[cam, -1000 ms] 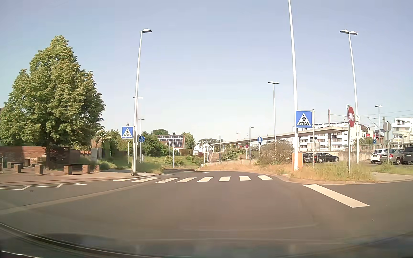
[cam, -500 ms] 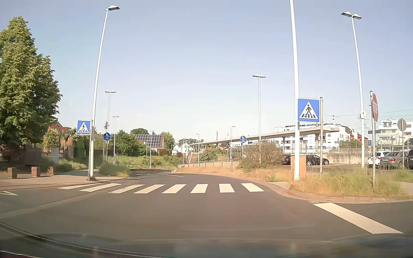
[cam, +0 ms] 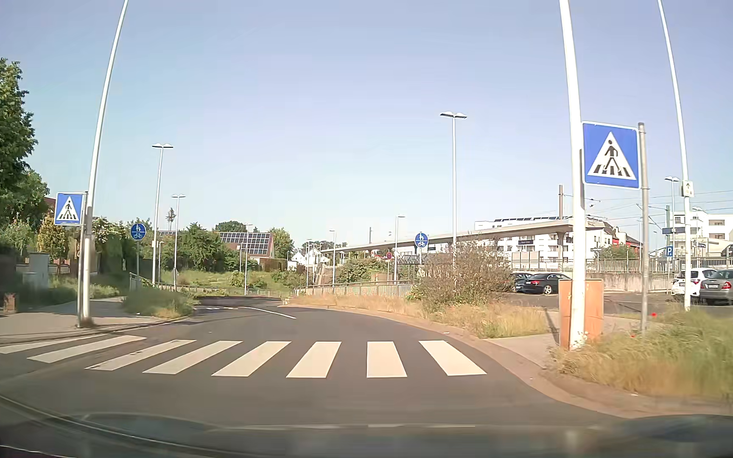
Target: Follow the waypoints while adhering to traffic rules and regulations
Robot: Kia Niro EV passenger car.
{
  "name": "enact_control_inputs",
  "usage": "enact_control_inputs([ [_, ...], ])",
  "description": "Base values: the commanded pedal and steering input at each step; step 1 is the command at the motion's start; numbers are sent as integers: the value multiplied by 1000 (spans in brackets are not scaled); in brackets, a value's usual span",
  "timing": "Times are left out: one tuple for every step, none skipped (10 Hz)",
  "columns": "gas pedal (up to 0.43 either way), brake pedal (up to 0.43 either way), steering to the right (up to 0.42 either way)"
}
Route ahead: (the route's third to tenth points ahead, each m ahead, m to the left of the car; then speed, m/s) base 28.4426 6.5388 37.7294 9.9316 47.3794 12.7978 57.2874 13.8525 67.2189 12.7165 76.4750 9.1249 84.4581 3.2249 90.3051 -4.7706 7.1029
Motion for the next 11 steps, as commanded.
enact_control_inputs([
  [59,30,-9],
  [59,30,-20],
  [59,30,-32],
  [59,30,-45],
  [59,30,-56],
  [59,30,-68],
  [59,30,-79],
  [59,30,-85],
  [59,30,-91],
  [59,30,-97],
  [59,30,-99],
])
